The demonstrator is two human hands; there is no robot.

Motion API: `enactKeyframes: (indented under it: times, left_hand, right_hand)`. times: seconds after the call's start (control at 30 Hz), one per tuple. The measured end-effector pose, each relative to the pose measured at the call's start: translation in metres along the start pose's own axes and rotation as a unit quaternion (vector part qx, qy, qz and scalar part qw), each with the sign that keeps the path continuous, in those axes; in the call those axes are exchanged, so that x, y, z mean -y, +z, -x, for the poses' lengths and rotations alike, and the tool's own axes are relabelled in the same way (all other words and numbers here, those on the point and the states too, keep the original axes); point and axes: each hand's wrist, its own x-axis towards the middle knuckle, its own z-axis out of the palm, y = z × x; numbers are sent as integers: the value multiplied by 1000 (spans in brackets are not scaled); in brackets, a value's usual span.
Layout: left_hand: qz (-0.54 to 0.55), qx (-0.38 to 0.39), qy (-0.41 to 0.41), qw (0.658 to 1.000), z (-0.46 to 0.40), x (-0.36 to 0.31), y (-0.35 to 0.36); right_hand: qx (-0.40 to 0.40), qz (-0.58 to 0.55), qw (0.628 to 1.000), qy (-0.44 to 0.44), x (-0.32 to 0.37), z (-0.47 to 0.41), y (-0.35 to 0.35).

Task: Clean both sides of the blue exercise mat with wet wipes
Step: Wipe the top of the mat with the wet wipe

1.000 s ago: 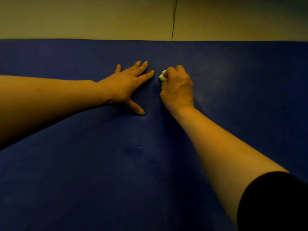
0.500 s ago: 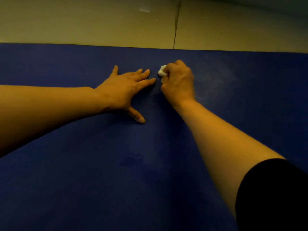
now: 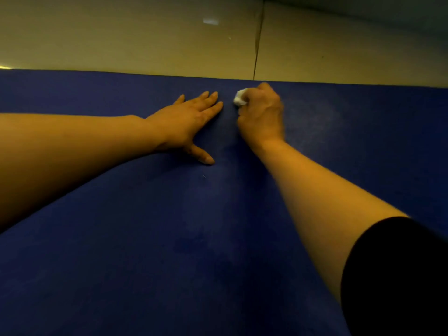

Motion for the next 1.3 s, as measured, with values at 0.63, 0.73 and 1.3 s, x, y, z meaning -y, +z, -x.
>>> enactKeyframes:
  times: [0.63,0.73,1.3]
  left_hand:
    - [-24,32,-2,999,32,33,0]
    - [-28,37,-11,999,35,35,4]
    - [-34,34,-19,999,59,36,22]
  right_hand:
    - [-62,22,988,143,-52,-48,-27]
    - [-44,48,981,184,-32,-51,-18]
    - [-14,16,994,105,36,-37,19]
